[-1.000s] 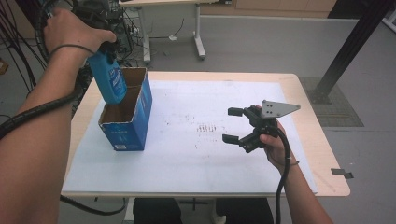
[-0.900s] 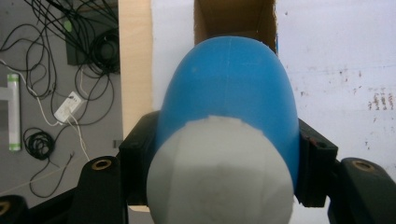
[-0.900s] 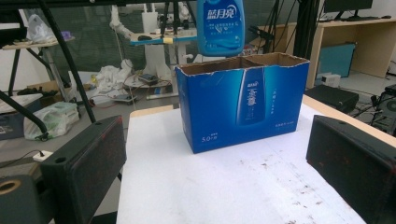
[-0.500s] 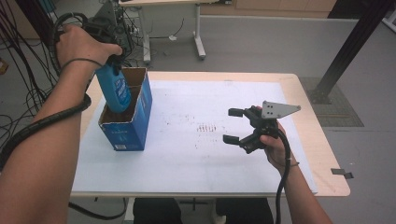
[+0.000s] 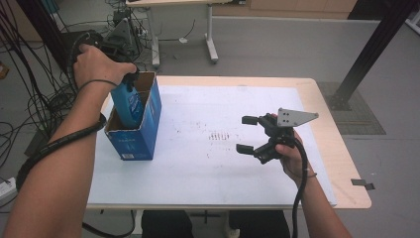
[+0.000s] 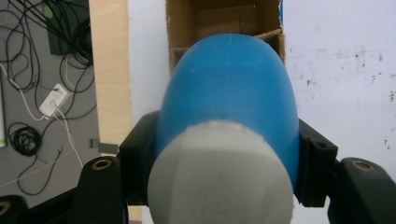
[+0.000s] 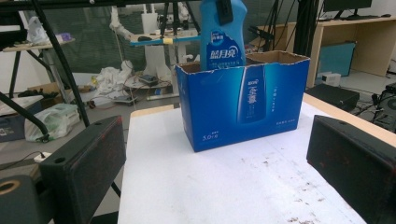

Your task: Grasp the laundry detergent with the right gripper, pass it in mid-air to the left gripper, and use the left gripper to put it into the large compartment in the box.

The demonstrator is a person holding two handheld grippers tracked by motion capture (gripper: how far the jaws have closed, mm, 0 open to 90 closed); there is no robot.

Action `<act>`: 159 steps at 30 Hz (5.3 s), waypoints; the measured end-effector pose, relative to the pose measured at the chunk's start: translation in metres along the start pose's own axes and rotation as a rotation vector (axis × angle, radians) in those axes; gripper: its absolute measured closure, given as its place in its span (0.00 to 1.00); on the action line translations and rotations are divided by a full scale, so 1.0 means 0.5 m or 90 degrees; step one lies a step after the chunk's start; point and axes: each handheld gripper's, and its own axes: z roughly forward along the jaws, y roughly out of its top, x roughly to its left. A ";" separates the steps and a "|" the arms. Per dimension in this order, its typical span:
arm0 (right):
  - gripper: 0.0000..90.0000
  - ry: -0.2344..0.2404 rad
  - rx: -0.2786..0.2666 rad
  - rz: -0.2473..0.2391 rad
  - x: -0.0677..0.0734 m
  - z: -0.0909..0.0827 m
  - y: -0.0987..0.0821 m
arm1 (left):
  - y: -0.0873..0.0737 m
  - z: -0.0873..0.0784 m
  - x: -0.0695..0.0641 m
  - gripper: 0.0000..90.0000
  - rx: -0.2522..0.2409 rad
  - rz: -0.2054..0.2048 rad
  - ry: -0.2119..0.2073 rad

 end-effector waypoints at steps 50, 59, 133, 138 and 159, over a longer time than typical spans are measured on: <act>0.05 -0.005 0.005 0.009 0.002 -0.007 -0.008 | -0.009 0.162 -0.018 0.42 0.042 0.001 -0.002; 0.05 -0.005 0.006 0.010 0.002 -0.007 -0.009 | -0.009 0.187 -0.024 0.42 0.058 0.009 -0.001; 0.05 -0.009 0.005 0.014 0.004 -0.007 -0.012 | -0.007 0.199 -0.006 0.42 0.067 -0.003 -0.019; 0.05 -0.008 0.005 0.013 0.003 -0.007 -0.010 | -0.005 0.199 -0.006 0.42 0.068 -0.004 -0.019; 0.05 -0.008 0.002 0.015 0.001 -0.007 -0.014 | -0.004 0.199 -0.009 0.42 0.069 -0.003 -0.018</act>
